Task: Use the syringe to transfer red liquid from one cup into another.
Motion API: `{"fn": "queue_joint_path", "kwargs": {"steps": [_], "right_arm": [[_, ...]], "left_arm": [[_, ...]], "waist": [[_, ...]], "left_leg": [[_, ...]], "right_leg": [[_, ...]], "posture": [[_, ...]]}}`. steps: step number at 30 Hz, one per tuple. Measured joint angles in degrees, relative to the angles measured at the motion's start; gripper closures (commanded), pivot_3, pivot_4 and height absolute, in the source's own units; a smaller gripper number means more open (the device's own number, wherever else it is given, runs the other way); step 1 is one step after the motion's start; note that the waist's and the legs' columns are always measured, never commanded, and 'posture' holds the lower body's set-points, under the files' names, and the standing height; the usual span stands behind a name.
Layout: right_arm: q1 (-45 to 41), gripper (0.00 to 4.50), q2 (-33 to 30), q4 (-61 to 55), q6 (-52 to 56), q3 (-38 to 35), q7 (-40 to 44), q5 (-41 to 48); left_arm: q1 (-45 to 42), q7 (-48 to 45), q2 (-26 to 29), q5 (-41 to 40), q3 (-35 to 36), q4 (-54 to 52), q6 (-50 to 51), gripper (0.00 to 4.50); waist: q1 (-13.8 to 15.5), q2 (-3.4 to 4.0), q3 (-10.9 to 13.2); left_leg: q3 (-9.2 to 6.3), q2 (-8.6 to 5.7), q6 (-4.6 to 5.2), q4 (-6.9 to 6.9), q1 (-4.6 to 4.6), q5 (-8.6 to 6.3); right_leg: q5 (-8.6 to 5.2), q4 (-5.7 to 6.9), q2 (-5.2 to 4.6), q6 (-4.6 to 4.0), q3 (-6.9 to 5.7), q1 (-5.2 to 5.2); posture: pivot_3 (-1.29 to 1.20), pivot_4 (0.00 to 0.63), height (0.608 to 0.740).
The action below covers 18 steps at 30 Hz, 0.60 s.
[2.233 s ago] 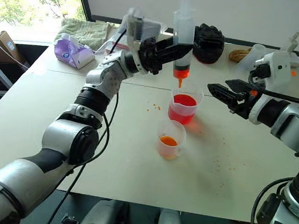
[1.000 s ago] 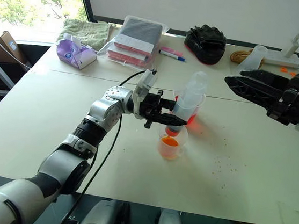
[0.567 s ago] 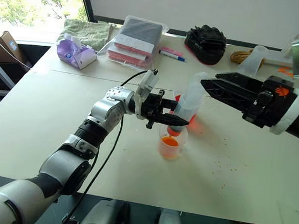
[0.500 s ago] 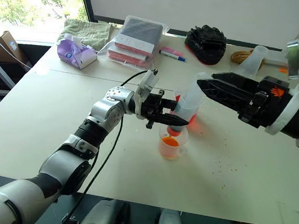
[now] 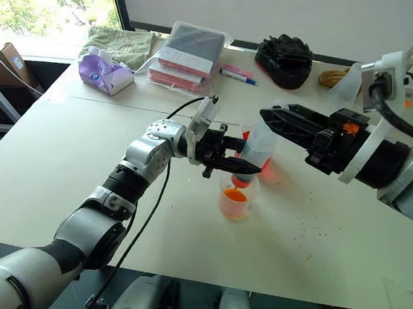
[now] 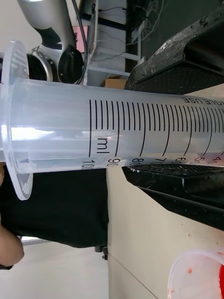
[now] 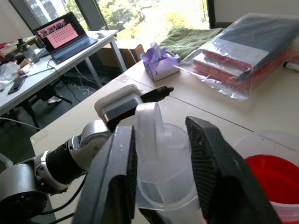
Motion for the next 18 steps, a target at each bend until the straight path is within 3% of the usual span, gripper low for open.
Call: {"fn": "queue_joint_path", "kwargs": {"steps": [18], "right_arm": [[-0.48,3.88,-0.64,-0.29,-1.23,2.64,-0.45,-0.35]], "left_arm": [[0.89,0.33,0.2,0.07,0.01,-0.2,0.14,3.06]], "waist": [[-0.02,0.0,0.0]], "left_leg": [[0.0,0.0,0.0,0.0,0.0,0.0]], "right_leg": [[0.0,0.0,0.0,0.0,0.0,0.0]], "posture": [[0.0,0.15,0.74]]}}
